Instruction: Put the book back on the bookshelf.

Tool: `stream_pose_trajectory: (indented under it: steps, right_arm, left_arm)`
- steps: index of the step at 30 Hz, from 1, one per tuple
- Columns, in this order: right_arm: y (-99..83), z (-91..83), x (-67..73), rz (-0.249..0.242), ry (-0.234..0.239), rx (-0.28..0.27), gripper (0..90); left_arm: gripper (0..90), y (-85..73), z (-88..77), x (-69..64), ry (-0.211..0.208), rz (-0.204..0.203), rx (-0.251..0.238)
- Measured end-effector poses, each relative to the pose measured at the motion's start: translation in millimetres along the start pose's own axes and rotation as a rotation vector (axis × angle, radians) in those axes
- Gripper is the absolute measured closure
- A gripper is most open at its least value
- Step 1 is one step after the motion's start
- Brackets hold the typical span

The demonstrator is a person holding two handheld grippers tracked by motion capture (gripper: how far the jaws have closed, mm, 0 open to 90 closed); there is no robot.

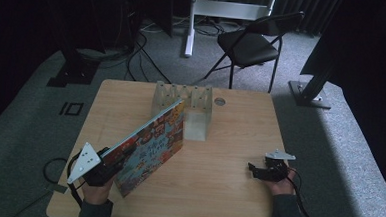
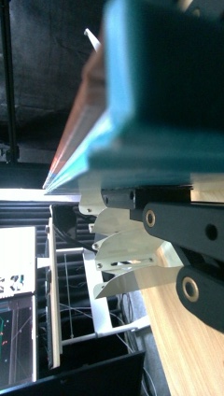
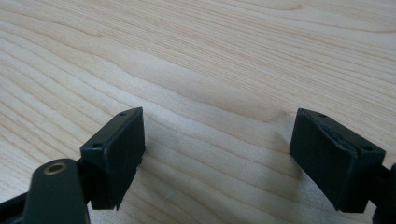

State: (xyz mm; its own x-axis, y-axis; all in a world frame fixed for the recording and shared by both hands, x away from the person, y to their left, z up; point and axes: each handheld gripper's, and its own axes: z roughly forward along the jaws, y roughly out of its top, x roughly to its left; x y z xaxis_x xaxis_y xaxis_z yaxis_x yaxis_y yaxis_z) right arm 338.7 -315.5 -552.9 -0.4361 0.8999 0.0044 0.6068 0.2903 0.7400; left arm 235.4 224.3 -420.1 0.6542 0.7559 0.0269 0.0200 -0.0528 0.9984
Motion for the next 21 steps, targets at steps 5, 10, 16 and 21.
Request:
stream_pose_trajectory:
  steps: [5, 10, 16, 21]
  right_arm:
    - [0.0, 0.0, 0.0, 0.000, 0.000, 0.000, 17.8]
    - [0.0, 0.0, 0.0, 0.000, 0.000, 0.000, 17.8]
    - [0.0, 0.0, 0.0, 0.000, 0.000, 0.000, 17.8]
    - [0.0, 0.0, 0.1, 0.001, 0.000, 0.001, 17.8]
  left_arm:
    - [80.5, 2.8, -0.6, -0.4, 0.018, 0.002, 0.006]
    - [80.5, 4.8, -1.7, -1.2, 0.037, 0.003, 0.007]
    - [80.5, 7.4, -4.0, -0.2, 0.038, -0.011, -0.002]
    - [80.5, 10.9, -4.8, -0.5, 0.045, -0.002, -0.014]
